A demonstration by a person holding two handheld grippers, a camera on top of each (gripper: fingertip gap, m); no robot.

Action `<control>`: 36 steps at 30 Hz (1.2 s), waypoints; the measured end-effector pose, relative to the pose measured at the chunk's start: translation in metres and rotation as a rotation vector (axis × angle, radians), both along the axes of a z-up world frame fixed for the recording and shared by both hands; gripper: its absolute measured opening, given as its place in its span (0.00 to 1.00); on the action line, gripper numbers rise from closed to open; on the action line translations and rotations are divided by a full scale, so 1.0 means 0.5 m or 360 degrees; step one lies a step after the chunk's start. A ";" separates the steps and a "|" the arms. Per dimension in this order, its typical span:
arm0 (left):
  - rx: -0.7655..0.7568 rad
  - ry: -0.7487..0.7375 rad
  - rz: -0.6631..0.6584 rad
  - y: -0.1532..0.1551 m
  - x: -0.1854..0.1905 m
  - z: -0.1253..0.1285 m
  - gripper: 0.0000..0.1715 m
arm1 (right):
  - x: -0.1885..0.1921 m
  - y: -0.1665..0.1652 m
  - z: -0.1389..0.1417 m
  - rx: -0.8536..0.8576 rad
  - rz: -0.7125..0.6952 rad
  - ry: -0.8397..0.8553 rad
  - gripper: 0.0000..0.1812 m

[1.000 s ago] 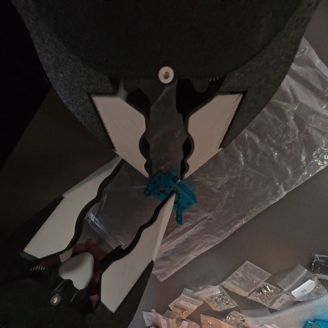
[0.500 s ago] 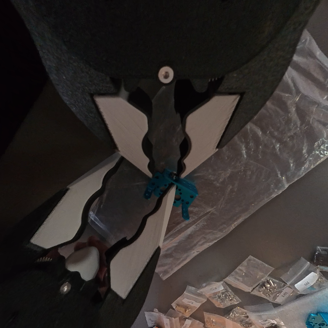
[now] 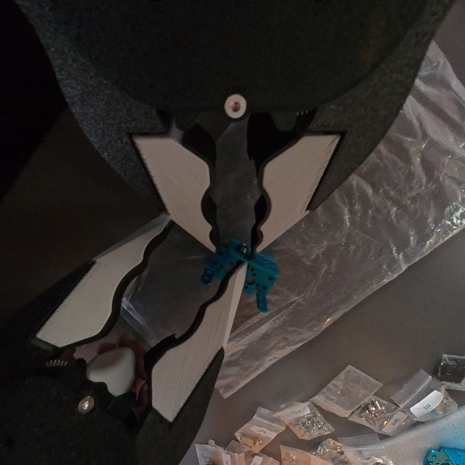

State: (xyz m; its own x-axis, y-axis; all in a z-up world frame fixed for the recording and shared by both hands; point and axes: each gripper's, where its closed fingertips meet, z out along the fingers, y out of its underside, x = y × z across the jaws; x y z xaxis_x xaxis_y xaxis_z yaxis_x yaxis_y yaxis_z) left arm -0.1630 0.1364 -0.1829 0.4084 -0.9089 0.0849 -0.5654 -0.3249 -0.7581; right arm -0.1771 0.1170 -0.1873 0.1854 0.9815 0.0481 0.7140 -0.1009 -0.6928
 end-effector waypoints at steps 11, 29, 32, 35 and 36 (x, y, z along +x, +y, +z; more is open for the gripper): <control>0.0060 0.0051 0.0084 0.025 -0.024 -0.004 0.14 | 0.000 0.017 0.017 0.0020 -0.0072 0.0084 0.35; 0.0130 0.0094 0.0035 0.017 -0.010 -0.005 0.08 | -0.004 0.006 0.008 -0.0010 -0.0055 0.0057 0.35; 0.0136 0.0094 0.0029 0.015 -0.008 -0.004 0.08 | -0.002 0.006 -0.001 -0.0014 -0.0053 0.0027 0.35; 0.0139 0.0090 0.0031 0.015 -0.009 -0.003 0.08 | -0.001 0.006 0.009 -0.0007 -0.0054 0.0041 0.35; 0.0138 0.0089 0.0032 0.015 -0.009 -0.003 0.08 | 0.000 0.007 0.013 -0.0003 -0.0058 0.0047 0.35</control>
